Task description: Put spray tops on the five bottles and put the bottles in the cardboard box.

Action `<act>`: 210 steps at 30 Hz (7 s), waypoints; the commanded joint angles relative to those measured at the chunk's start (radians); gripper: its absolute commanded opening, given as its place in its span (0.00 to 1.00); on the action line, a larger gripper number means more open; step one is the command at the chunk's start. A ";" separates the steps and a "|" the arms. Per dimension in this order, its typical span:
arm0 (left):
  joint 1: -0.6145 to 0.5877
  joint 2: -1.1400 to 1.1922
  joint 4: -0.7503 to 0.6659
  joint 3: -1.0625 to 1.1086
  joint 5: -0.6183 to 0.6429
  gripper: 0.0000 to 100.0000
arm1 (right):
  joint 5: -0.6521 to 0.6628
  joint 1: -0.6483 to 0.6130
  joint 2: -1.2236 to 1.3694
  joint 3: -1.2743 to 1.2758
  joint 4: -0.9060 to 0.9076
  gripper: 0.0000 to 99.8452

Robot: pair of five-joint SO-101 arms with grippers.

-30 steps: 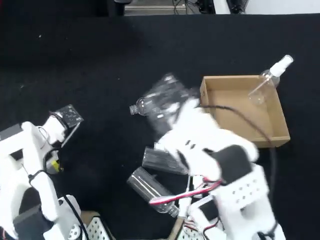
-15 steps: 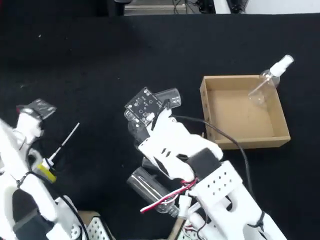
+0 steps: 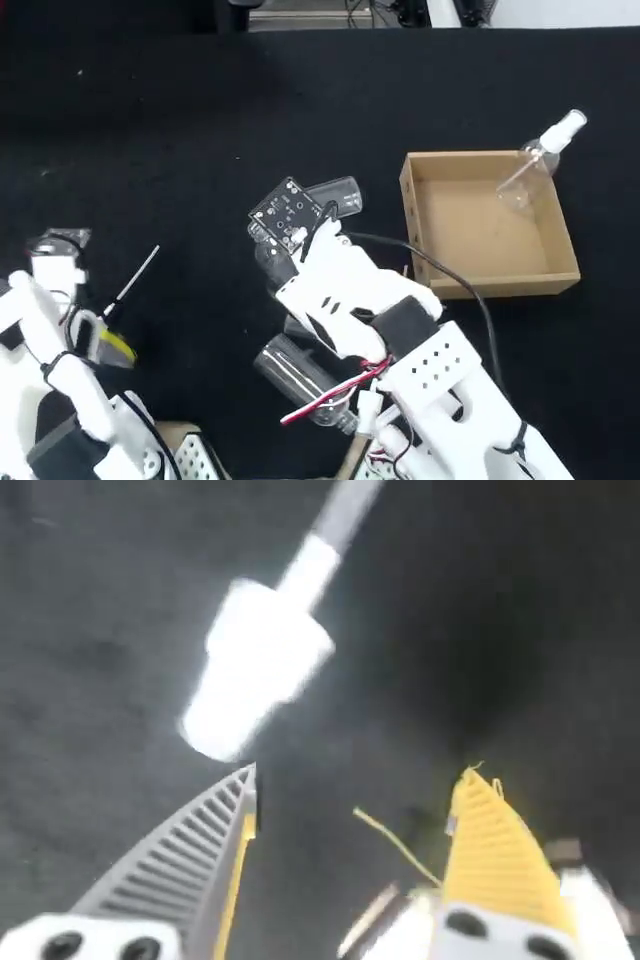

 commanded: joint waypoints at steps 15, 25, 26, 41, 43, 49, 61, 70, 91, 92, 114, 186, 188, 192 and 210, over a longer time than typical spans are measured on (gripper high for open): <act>0.016 -0.041 -0.304 -0.007 0.351 0.29 | -0.008 -0.018 -0.028 0.013 -0.029 0.01; -0.101 -0.041 -0.077 -0.062 0.098 0.29 | -0.008 -0.018 -0.028 0.015 -0.029 0.01; -0.128 -0.038 -0.077 -0.067 0.018 0.29 | -0.006 -0.018 -0.028 0.015 -0.029 0.01; -0.232 -0.032 -0.549 0.111 -0.239 0.29 | -0.006 -0.018 -0.028 0.015 -0.029 0.01; -0.242 -0.032 -0.600 0.110 -0.195 0.29 | -0.006 -0.018 -0.028 0.015 -0.029 0.01; -0.209 -0.031 -0.724 0.101 0.015 0.29 | -0.006 -0.018 -0.028 0.015 -0.029 0.01; -0.131 -0.041 -0.539 -0.045 0.439 0.29 | -0.006 -0.018 -0.028 0.031 -0.046 0.01; -0.025 -0.031 -0.058 -0.131 0.772 0.29 | -0.005 -0.018 -0.028 0.036 -0.061 0.01; 0.088 -0.037 -0.535 0.225 1.062 0.29 | 0.000 -0.018 -0.028 0.050 -0.063 0.01; 0.088 -0.040 -0.535 0.228 1.066 0.28 | 0.000 -0.018 -0.028 0.050 -0.063 0.01; 0.214 -0.043 -0.535 -0.274 1.221 0.03 | -0.064 -0.018 -0.028 0.085 -0.157 0.01; 1.201 -0.554 -0.666 -0.317 1.080 0.03 | -0.189 -0.012 -0.463 0.394 -0.436 0.01; 1.199 -0.555 -0.664 -0.298 1.082 0.03 | -0.189 -0.012 -0.463 0.394 -0.436 0.01; 1.198 -0.600 -0.603 -0.285 1.080 0.03 | -0.189 -0.012 -0.463 0.394 -0.436 0.01; 1.190 -0.724 -0.402 -0.321 1.088 0.26 | -0.189 -0.012 -0.463 0.395 -0.436 0.01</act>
